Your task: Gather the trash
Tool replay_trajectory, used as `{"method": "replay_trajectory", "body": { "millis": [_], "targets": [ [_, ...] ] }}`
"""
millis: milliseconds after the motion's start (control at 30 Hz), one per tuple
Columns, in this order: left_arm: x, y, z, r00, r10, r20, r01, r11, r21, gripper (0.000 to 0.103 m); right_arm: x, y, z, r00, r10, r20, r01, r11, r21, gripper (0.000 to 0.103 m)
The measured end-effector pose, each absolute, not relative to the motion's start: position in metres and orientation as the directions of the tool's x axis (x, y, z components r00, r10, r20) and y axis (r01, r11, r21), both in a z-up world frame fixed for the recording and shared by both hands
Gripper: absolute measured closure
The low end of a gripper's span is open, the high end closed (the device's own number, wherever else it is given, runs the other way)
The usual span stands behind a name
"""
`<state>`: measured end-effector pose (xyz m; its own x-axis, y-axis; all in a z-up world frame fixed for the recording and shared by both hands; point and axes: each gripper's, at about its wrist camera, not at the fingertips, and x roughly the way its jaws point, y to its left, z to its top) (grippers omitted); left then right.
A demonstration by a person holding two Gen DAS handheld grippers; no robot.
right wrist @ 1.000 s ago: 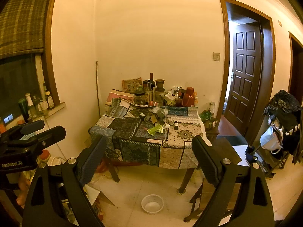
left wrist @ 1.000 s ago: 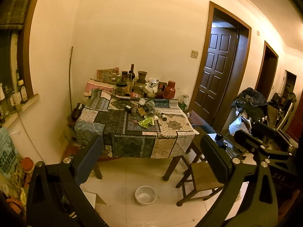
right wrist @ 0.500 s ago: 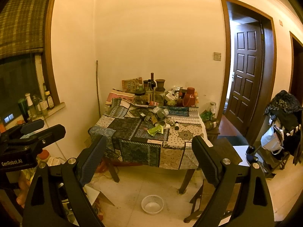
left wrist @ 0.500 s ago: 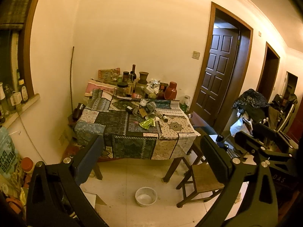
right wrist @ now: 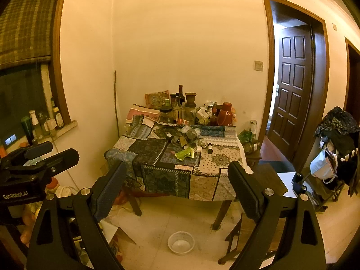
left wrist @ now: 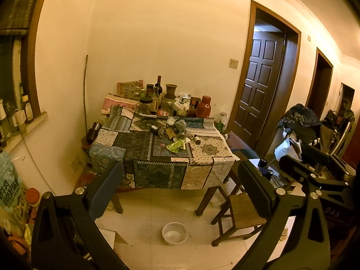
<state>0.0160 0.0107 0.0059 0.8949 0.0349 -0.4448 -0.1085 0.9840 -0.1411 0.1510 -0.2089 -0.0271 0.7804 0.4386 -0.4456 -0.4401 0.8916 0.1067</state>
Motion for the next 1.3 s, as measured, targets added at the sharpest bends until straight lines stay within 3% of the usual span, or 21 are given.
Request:
{"method": "replay_trajectory", "body": {
  "millis": [700, 1300],
  "targets": [
    [0.029, 0.000, -0.009, 0.896, 0.039, -0.443, -0.106, 0.986, -0.128, 0.000, 0.162, -0.217, -0.038, 0.781, 0.437, -0.445, -0.437, 0.893, 0.109, 0.013],
    [0.108, -0.023, -0.008, 0.882, 0.077, -0.465, -0.137, 0.986, -0.097, 0.000, 0.234, -0.237, -0.044, 0.779, 0.430, -0.455, -0.435, 0.895, 0.101, 0.013]
  ]
}}
